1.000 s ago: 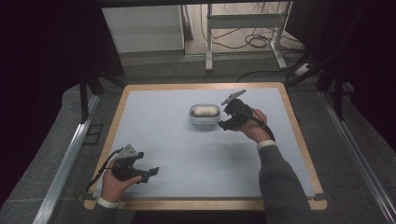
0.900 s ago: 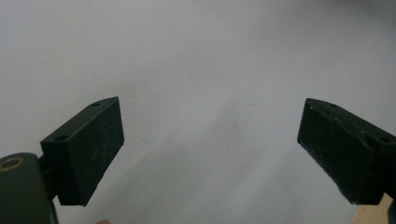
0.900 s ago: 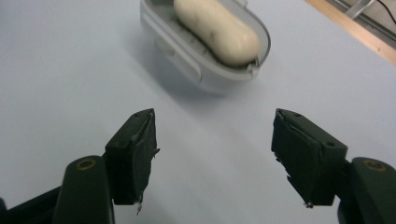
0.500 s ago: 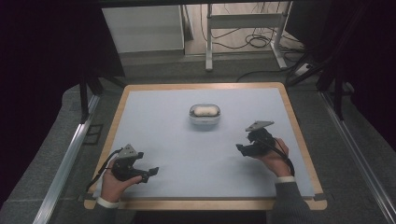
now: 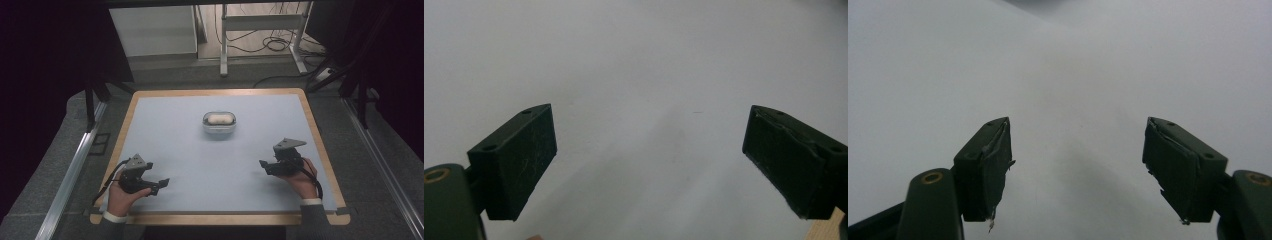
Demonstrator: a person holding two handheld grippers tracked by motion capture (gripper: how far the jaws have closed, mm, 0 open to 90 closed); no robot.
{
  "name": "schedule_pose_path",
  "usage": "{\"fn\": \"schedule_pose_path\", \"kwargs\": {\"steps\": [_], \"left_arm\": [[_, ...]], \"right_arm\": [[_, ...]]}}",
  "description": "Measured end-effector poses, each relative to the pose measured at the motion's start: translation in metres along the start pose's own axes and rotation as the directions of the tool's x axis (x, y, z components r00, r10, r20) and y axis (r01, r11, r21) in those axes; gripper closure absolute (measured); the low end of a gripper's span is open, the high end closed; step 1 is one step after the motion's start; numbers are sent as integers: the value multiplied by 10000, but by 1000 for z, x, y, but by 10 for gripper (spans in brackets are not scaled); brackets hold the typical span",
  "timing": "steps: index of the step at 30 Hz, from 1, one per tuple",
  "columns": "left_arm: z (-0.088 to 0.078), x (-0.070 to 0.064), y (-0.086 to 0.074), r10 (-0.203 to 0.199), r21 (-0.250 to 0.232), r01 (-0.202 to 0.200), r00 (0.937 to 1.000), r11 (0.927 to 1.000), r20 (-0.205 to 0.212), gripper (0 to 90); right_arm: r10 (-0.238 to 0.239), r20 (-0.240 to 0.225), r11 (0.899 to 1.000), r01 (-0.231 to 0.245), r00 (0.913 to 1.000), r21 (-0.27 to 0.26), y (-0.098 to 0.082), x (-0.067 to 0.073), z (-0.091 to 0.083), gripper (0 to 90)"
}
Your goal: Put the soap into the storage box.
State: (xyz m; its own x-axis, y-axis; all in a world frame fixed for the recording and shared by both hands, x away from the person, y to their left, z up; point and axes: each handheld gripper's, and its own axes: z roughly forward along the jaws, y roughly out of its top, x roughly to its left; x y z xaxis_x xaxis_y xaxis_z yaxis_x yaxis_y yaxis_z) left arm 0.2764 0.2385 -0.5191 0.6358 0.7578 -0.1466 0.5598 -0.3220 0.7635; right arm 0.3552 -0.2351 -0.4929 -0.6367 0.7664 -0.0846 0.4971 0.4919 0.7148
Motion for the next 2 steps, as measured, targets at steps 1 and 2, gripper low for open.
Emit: {"fn": "schedule_pose_path", "kwargs": {"steps": [1, 2], "left_arm": [[0, 0, 0, -2, -3, 2, 10000, 10000, 7, 77], [0, 0, 0, -4, -9, 4, 10000, 10000, 9, 77]], "right_arm": [[-27, 29, 10000, 27, 10000, -49, -1, 0, -1, 261], [-42, 70, 9999, 43, 10000, -93, -2, 0, -1, 258]]}}
